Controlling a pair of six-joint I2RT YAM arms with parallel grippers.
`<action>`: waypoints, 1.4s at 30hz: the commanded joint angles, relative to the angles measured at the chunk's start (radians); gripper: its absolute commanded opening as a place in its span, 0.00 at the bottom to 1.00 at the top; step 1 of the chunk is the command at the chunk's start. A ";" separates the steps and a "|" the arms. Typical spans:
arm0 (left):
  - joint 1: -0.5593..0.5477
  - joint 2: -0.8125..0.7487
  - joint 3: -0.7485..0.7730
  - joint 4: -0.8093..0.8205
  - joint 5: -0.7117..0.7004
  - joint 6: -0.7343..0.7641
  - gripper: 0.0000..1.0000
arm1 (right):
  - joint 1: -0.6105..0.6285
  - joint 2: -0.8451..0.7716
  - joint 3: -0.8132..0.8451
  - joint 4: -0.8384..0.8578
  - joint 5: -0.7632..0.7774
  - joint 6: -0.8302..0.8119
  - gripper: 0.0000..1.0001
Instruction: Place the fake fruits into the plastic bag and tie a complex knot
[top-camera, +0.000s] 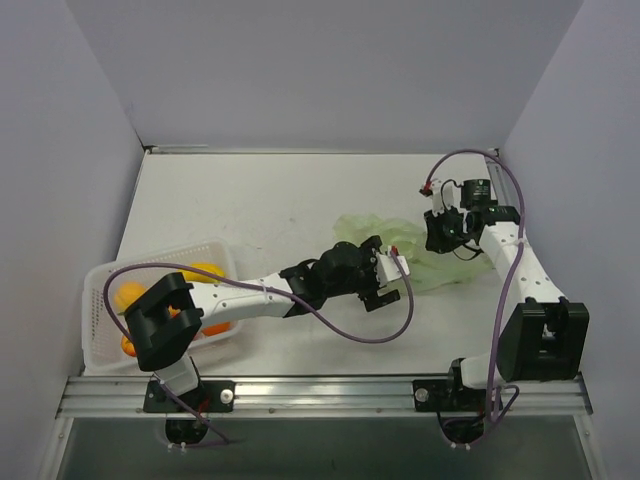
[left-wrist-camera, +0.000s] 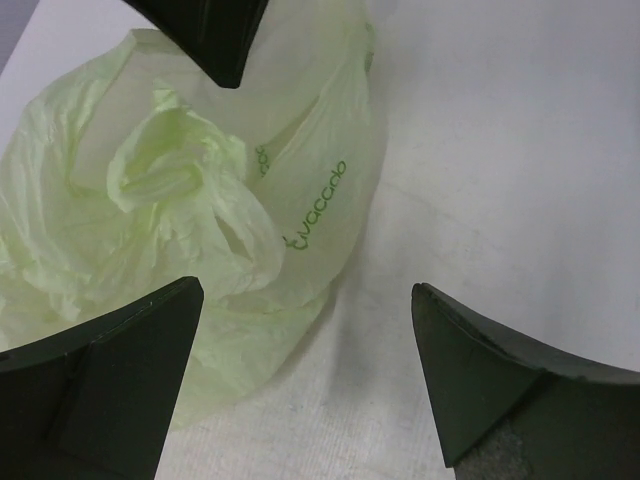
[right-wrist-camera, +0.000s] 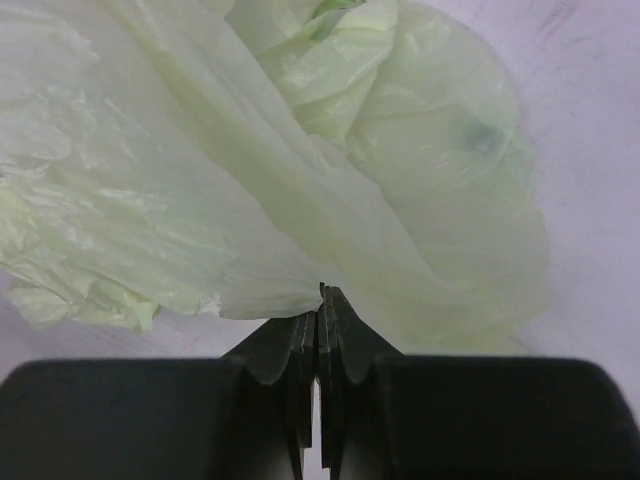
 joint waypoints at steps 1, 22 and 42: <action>0.004 0.018 0.066 0.117 -0.138 0.038 0.97 | -0.003 -0.050 -0.019 -0.003 -0.133 0.119 0.00; 0.189 -0.219 0.013 -0.136 -0.243 -0.012 0.00 | -0.112 -0.155 -0.015 -0.032 -0.095 0.319 0.00; 0.343 -0.435 -0.104 -0.234 0.161 -0.083 0.97 | -0.090 -0.090 0.044 -0.094 -0.369 0.370 0.00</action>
